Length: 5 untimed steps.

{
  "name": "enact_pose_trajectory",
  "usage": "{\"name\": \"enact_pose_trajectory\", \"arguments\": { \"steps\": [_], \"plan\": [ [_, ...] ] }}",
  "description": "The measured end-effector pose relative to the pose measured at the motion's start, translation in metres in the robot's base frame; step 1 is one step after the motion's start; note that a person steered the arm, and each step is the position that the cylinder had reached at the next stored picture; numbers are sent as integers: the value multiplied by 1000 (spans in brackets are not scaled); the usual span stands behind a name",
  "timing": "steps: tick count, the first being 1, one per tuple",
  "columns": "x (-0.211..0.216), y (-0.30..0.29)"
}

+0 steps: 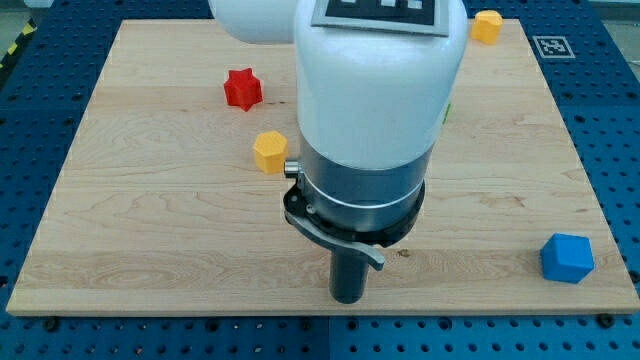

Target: Push the red circle up a bit

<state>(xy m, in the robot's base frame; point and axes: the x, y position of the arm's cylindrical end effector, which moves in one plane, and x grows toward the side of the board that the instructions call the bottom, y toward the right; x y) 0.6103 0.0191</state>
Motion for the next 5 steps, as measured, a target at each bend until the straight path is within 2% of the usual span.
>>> {"name": "enact_pose_trajectory", "arguments": {
  "steps": [4, 5],
  "plan": [
    [-57, 3],
    [-54, -6]
  ]
}}
